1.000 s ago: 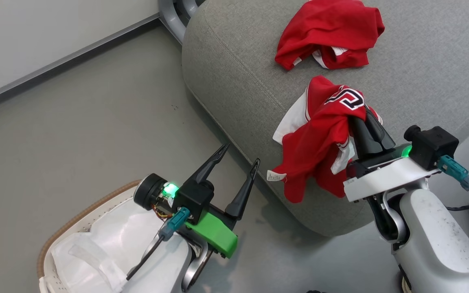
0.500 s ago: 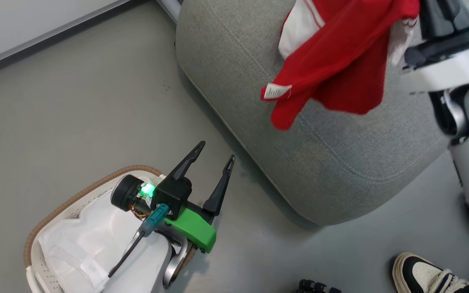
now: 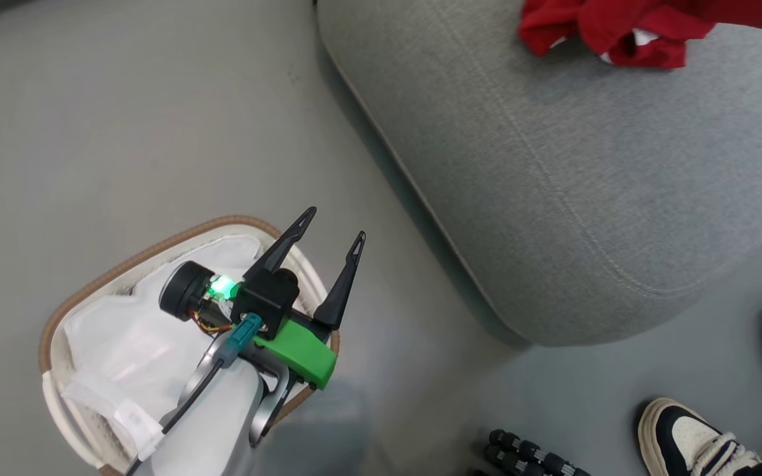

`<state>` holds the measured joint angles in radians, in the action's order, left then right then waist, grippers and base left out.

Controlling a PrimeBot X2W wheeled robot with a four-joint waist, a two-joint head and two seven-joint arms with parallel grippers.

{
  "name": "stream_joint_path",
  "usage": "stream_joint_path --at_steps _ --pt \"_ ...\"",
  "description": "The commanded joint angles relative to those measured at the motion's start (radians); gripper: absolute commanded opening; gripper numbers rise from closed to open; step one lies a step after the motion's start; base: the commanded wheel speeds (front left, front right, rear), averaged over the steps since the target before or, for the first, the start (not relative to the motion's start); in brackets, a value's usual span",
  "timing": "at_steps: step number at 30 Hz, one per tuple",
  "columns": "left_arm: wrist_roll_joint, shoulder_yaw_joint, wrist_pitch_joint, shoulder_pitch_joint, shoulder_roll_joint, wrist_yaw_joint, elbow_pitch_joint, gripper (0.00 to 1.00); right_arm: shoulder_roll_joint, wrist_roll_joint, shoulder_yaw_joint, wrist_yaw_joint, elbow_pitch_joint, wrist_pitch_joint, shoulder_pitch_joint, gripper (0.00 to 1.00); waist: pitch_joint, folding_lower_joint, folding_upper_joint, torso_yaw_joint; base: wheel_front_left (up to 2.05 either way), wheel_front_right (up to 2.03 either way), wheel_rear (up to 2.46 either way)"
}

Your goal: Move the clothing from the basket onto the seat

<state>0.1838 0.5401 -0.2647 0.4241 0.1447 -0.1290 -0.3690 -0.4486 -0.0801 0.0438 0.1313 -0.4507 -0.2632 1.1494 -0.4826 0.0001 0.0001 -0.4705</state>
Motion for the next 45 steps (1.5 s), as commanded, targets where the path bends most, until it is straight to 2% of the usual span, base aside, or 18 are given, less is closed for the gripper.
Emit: stream_joint_path --at_steps 1,8,17,23,28,29,30,31,39,45 --pt "-0.002 -0.004 0.001 0.021 0.011 -0.003 -0.003 1.00 -0.001 0.014 0.020 -0.001 -0.019 -0.002 0.015 0.00 -0.065 -0.0001 -0.0001 0.067 0.00 0.00 0.00" --pt "-0.009 -0.008 0.001 0.055 0.015 -0.003 -0.003 1.00 0.012 0.117 0.168 -0.001 -0.157 -0.002 -0.016 0.00 -0.134 -0.0001 -0.0001 0.137 0.00 0.00 0.00" --pt "-0.010 -0.024 0.001 0.059 0.011 -0.003 -0.013 1.00 0.078 0.236 0.343 -0.001 -0.350 -0.002 -0.119 0.00 -0.181 -0.0001 -0.0001 0.193 0.00 0.00 0.00" --pt "-0.004 -0.049 0.001 0.024 -0.005 -0.003 -0.011 1.00 0.116 0.290 0.458 -0.001 -0.408 -0.002 -0.195 0.00 -0.188 -0.0001 -0.0001 0.209 0.00 0.00 0.00" --pt "0.005 -0.060 0.001 0.016 -0.007 -0.003 -0.019 1.00 0.153 0.313 0.500 -0.001 -0.384 -0.002 -0.253 0.00 -0.171 -0.0001 -0.0001 0.209 0.00 0.00 0.00" --pt "0.007 -0.064 0.001 0.015 -0.008 -0.003 -0.020 1.00 0.162 0.311 0.509 -0.001 -0.376 -0.002 -0.266 0.17 -0.163 -0.0001 -0.0001 0.209 0.00 0.00 0.00" --pt "0.008 -0.066 0.001 0.015 -0.009 -0.003 -0.022 1.00 0.167 0.312 0.512 -0.001 -0.368 -0.002 -0.277 0.41 -0.156 -0.0001 -0.0001 0.210 0.00 0.00 0.00" --pt "0.010 -0.069 0.001 0.015 -0.012 -0.003 -0.022 1.00 0.174 0.309 0.514 -0.001 -0.353 -0.002 -0.290 0.99 -0.148 -0.0001 -0.0001 0.210 0.00 0.00 0.00" --pt "0.017 -0.095 0.001 -0.012 -0.037 -0.003 -0.031 1.00 0.224 0.254 0.518 -0.001 -0.236 -0.002 -0.448 1.00 -0.066 -0.0001 -0.0001 0.226 0.00 0.00 0.00" --pt "0.005 -0.147 0.001 -0.051 -0.053 -0.002 -0.041 1.00 0.266 0.216 0.444 -0.001 -0.133 -0.002 -0.577 1.00 0.002 -0.0001 -0.0001 0.252 0.00 0.00 0.00"
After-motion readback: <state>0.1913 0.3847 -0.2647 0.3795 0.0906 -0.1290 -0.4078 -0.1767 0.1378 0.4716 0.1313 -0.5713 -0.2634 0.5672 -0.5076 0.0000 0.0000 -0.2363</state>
